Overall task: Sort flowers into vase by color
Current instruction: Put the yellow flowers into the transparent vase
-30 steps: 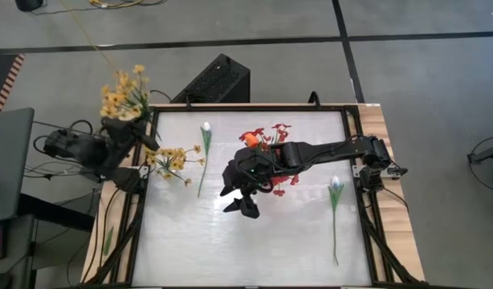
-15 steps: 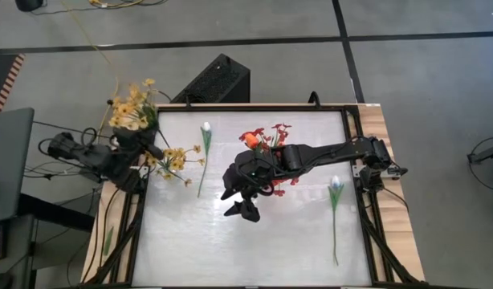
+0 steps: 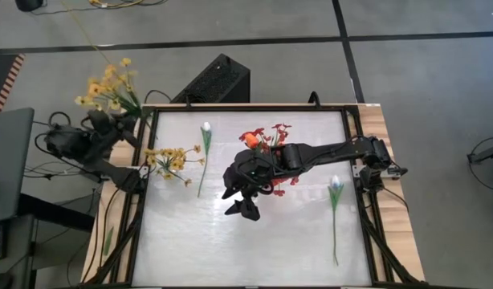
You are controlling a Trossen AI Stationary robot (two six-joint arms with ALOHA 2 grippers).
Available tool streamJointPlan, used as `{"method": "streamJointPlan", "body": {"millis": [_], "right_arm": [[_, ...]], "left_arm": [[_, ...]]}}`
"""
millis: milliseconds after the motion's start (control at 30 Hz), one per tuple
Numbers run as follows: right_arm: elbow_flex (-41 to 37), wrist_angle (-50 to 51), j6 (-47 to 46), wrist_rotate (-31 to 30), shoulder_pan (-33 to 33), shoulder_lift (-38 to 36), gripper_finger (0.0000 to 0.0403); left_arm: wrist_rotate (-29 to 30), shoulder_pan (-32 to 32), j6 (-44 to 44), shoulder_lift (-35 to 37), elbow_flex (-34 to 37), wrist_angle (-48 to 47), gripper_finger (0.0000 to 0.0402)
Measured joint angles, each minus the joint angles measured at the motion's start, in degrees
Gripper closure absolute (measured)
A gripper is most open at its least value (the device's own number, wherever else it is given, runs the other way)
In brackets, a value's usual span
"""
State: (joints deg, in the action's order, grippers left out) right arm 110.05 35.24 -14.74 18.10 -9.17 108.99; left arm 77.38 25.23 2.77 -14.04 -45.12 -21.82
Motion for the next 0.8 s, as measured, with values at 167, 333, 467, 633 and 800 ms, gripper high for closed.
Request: {"method": "streamJointPlan", "body": {"millis": [167,333,467,633,800], "right_arm": [[0.01,-0.1,0.02,-0.01,0.0,0.0,0.0117],[0.01,-0.12,0.07,-0.01,-0.02,0.0,0.0117],[0.01,-0.41,0.17,-0.04,-0.02,0.0,0.0117],[0.01,-0.99,0.17,-0.1,-0.02,0.0,0.0117],[0.01,-1.0,0.15,-0.23,-0.13,0.0,0.0117]], "left_arm": [[-15.93,0.0,23.75,-0.16,-5.58,-28.22,0.0401],[-22.11,-0.19,38.89,0.76,-7.18,-46.61,0.0401],[-23.04,-0.17,40.02,0.89,-3.78,-45.45,0.0401],[-23.16,-0.17,40.03,0.91,4.14,-38.76,0.0401],[-19.18,-0.17,38.53,0.91,10.04,-33.03,0.0401]]}}
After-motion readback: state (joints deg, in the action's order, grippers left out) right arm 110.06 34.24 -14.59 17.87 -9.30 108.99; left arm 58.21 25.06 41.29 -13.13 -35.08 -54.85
